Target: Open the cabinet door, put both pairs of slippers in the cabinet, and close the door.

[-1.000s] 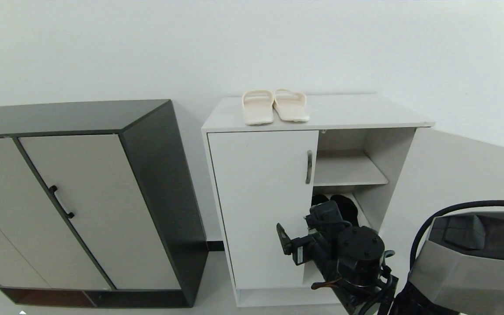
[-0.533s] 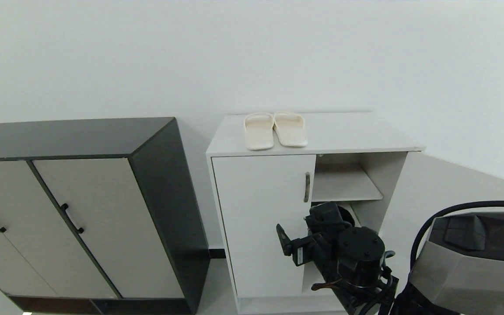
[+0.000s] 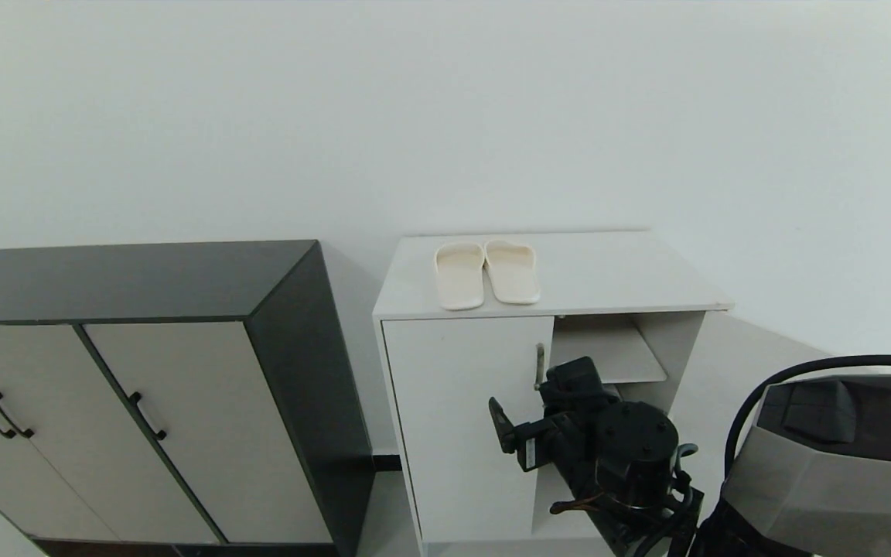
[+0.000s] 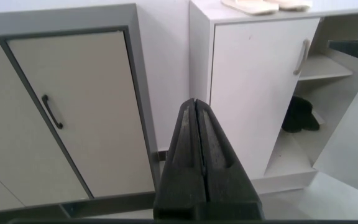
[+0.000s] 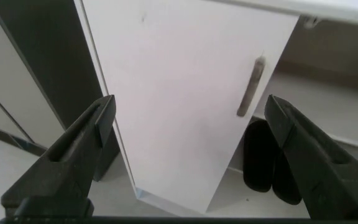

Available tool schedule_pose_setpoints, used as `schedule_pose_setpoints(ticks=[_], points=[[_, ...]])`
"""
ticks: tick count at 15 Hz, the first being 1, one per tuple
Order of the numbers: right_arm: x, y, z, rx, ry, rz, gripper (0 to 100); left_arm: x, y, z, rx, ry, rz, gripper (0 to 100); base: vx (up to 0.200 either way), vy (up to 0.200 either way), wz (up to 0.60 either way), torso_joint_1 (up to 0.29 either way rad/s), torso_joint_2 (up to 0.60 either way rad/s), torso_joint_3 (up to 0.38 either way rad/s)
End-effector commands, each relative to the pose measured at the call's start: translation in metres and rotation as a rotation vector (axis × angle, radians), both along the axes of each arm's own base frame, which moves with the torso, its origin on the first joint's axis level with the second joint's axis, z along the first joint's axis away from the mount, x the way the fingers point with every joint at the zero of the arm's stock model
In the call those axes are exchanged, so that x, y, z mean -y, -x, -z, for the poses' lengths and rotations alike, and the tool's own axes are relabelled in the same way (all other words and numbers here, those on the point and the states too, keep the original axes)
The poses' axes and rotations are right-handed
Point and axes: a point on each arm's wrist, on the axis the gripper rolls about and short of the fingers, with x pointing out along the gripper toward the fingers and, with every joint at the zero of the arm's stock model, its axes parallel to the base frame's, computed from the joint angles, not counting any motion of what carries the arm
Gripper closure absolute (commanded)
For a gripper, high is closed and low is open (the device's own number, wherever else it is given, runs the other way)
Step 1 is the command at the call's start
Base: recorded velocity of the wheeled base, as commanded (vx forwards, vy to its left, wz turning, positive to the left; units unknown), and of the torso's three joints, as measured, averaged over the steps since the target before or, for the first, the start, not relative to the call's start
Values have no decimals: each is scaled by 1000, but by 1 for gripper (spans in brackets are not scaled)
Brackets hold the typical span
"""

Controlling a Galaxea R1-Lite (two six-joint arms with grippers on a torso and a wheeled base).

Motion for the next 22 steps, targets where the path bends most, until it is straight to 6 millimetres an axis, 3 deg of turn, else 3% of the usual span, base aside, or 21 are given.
schedule_pose_setpoints(ticks=[1, 8, 10, 13, 15, 22], points=[[0, 0, 1, -3, 3, 0, 0, 0, 0, 0, -1, 0, 0, 100, 0, 0, 0, 256, -588, -325], [-4, -3, 20, 31, 90, -9, 0, 0, 0, 0, -1, -3, 0, 100, 0, 0, 0, 235, -517, -284], [-13, -12, 1, 30, 89, -4, 0, 0, 0, 0, -1, -1, 0, 100, 0, 0, 0, 176, -376, -203], [-17, -16, -61, -107, 48, 17, 0, 0, 0, 0, -1, -1, 0, 100, 0, 0, 0, 108, -227, -123], [-22, -19, -82, -148, -6, 24, 0, 0, 0, 0, -1, -1, 0, 100, 0, 0, 0, 0, 0, 0], [-33, -29, -58, -187, -16, 32, 0, 0, 0, 0, -1, 2, 0, 100, 0, 0, 0, 0, 0, 0]])
